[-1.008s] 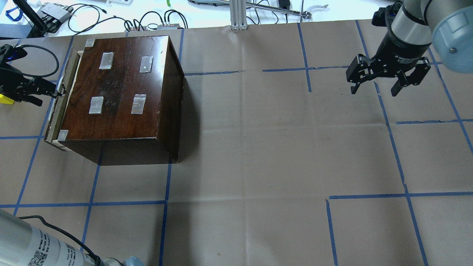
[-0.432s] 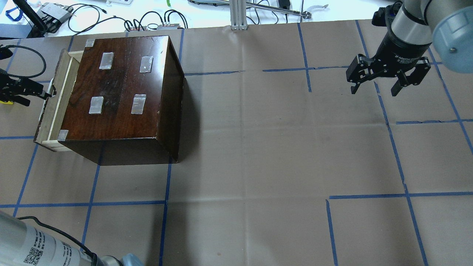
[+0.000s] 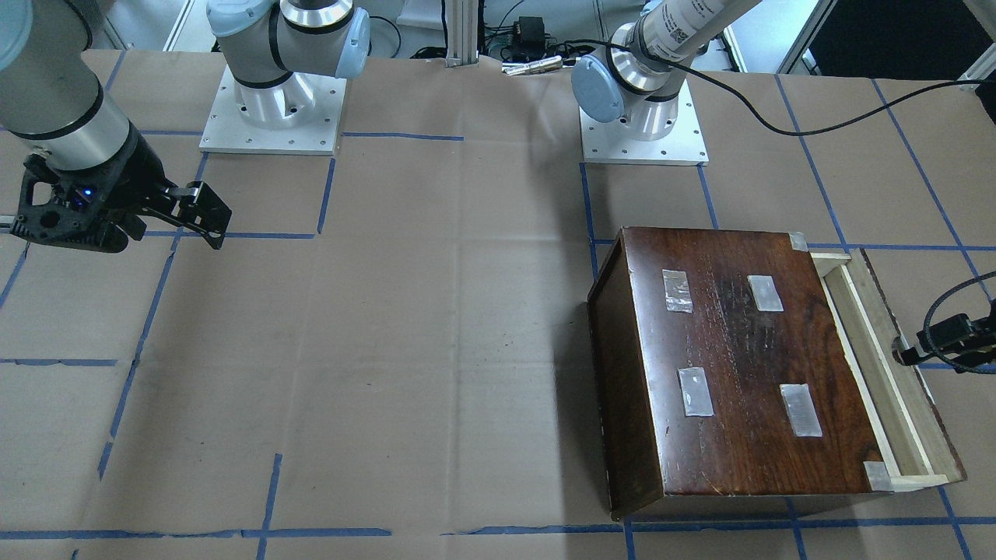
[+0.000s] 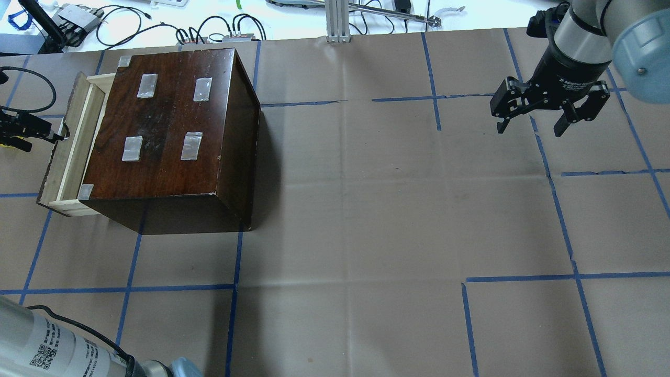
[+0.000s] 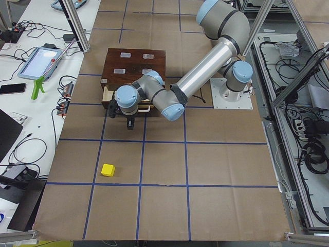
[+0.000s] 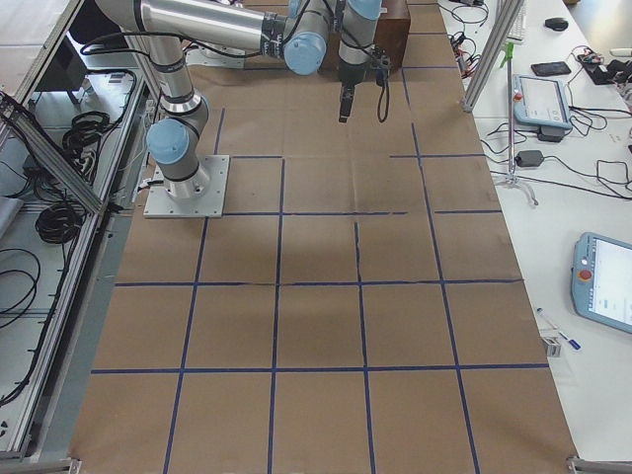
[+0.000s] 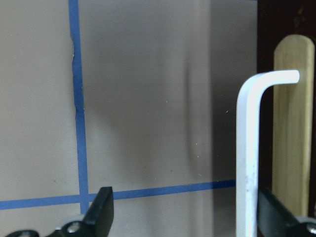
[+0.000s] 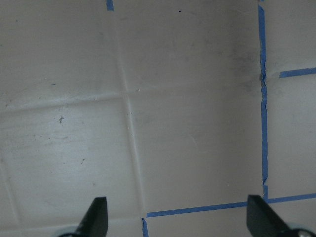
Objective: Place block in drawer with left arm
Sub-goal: 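Release the handle and grasp the yellow cube with the left gripper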
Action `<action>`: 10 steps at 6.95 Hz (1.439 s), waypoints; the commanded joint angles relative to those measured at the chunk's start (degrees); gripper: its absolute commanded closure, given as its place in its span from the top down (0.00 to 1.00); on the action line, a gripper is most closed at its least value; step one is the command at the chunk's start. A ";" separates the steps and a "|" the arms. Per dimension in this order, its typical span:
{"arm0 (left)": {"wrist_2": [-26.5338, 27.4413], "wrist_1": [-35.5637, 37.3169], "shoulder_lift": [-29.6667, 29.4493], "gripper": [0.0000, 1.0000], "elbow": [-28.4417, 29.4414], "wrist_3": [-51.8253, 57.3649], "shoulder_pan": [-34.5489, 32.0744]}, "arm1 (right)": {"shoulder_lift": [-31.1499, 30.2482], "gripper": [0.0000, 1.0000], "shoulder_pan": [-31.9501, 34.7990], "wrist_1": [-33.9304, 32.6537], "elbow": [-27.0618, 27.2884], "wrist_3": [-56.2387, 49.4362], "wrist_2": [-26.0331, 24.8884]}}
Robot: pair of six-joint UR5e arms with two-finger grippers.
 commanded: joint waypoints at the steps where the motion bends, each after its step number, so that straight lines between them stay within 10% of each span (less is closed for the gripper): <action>1: 1.01 0.02 -0.80 0.98 1.88 0.46 1.18 | 0.00 1.00 0.00 0.00 -0.09 0.00 0.00; 10: 5.23 -1.56 -5.61 0.98 16.27 0.38 1.19 | 0.00 1.00 0.00 0.00 -0.09 0.00 0.00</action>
